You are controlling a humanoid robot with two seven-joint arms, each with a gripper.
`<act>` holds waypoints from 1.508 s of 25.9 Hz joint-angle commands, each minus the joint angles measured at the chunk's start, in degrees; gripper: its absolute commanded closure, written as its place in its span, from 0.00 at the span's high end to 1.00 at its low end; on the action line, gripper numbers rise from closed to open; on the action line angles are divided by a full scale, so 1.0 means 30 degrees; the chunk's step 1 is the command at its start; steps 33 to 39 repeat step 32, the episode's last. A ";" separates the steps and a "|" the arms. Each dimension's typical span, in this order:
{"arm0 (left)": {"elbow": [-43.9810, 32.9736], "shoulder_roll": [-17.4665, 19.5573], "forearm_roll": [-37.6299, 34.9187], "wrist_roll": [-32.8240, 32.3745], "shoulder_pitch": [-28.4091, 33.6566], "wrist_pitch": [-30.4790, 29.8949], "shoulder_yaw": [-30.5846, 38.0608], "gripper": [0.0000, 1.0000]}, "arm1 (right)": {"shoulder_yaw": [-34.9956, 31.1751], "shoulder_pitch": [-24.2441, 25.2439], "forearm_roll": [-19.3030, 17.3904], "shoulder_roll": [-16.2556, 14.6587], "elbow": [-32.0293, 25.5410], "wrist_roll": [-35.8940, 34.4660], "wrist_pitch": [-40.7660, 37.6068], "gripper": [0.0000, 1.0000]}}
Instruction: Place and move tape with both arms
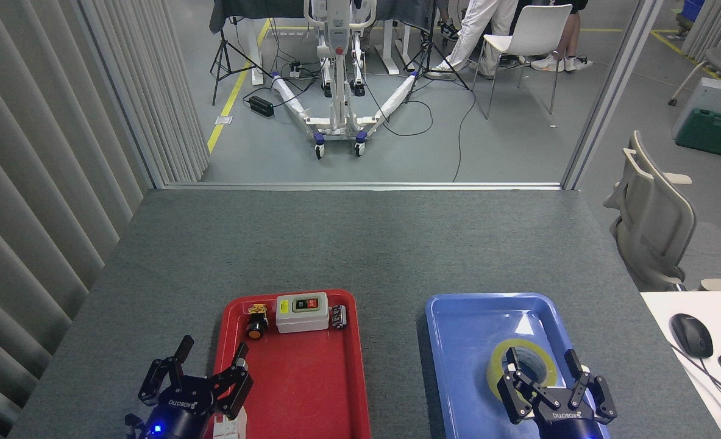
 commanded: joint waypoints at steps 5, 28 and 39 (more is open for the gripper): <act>0.0146 -0.0048 -0.0007 0.0002 0.0000 0.0056 0.0000 1.00 | 0.0000 0.0010 -0.0003 0.0181 -0.0050 -0.0063 -0.0152 1.00; 0.0176 -0.0077 -0.0007 0.0002 -0.0088 -0.0530 0.0850 1.00 | 0.0000 0.0010 -0.0003 0.0181 -0.0021 -0.0093 -0.0123 1.00; 0.0000 -0.0048 -0.0007 0.0031 -0.0088 -0.0296 0.0967 1.00 | 0.0000 0.0010 -0.0003 0.0152 -0.0021 -0.0093 -0.0152 1.00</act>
